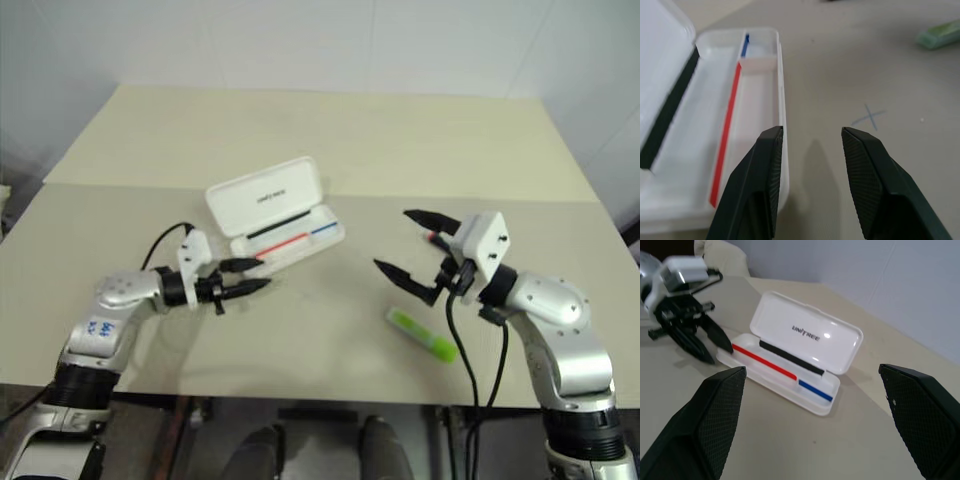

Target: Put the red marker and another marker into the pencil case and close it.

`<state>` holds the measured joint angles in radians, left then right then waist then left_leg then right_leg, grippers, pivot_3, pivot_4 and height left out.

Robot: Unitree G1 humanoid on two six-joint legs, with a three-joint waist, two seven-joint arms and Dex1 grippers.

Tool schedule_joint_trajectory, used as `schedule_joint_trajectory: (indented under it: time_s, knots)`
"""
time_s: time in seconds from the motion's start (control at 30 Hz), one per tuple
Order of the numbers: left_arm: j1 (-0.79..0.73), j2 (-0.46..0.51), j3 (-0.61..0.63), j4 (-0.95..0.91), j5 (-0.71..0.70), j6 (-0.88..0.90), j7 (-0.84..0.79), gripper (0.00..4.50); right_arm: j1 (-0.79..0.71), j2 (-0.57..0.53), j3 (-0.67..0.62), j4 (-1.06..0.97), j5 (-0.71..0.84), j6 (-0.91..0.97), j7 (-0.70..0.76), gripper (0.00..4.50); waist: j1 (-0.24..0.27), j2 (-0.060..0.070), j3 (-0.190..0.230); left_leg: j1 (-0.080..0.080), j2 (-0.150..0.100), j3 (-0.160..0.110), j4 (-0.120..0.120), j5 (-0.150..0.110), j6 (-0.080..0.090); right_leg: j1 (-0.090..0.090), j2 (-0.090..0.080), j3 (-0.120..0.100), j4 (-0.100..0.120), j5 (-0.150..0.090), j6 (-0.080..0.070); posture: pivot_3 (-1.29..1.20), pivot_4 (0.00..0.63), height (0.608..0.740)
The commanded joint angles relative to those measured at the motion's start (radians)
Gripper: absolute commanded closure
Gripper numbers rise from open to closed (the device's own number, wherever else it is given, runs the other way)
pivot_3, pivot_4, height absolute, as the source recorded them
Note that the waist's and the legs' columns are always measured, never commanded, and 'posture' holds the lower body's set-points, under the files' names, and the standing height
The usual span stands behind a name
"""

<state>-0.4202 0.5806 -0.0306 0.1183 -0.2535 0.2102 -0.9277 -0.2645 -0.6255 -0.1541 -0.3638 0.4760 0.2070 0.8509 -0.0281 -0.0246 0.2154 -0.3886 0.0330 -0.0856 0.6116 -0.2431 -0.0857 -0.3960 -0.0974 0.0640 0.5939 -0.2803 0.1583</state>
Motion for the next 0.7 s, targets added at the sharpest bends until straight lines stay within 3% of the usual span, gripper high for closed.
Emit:
schedule_joint_trajectory:
  time_s: [0.03, 0.5, 0.6, 0.7]
  knots:
    - [-0.011, 0.001, -0.003, 0.037, 0.035, -0.029, 0.018, 2.64, -0.009, 0.006, -0.004, -0.066, 0.019, 0.003, -0.024, 0.00, 0.001, 0.000, 0.000, 0.000, 0.000, 0.000, 0.000, 0.000, 0.000, 0.000, 0.000, 0.000, 0.000, 0.000, 0.000, 0.00, 0.150, 0.740]
    - [-0.121, -0.004, -0.074, 0.166, 0.106, -0.085, -0.037, 2.64, -0.006, -0.005, -0.006, -0.142, 0.039, 0.052, -0.048, 0.00, 0.001, 0.000, 0.000, 0.000, 0.000, 0.000, 0.000, 0.000, 0.000, 0.000, 0.000, 0.000, 0.001, 0.000, 0.000, 0.00, 0.150, 0.740]
    - [-0.143, 0.003, -0.092, 0.173, 0.124, -0.090, -0.060, 3.19, -0.005, -0.027, -0.007, -0.158, 0.063, 0.084, -0.030, 0.00, 0.000, 0.000, 0.000, 0.001, 0.000, 0.000, 0.000, 0.000, 0.000, 0.000, 0.000, 0.000, 0.000, 0.000, 0.000, 0.00, 0.150, 0.740]
    - [-0.155, -0.002, -0.096, 0.173, 0.123, -0.088, -0.077, 4.22, -0.005, -0.044, -0.010, -0.167, 0.081, 0.103, -0.019, 0.00, 0.001, 0.000, 0.000, 0.000, 0.000, 0.000, 0.000, 0.000, 0.000, 0.000, 0.000, 0.000, 0.000, 0.000, 0.000, 0.00, 0.150, 0.740]
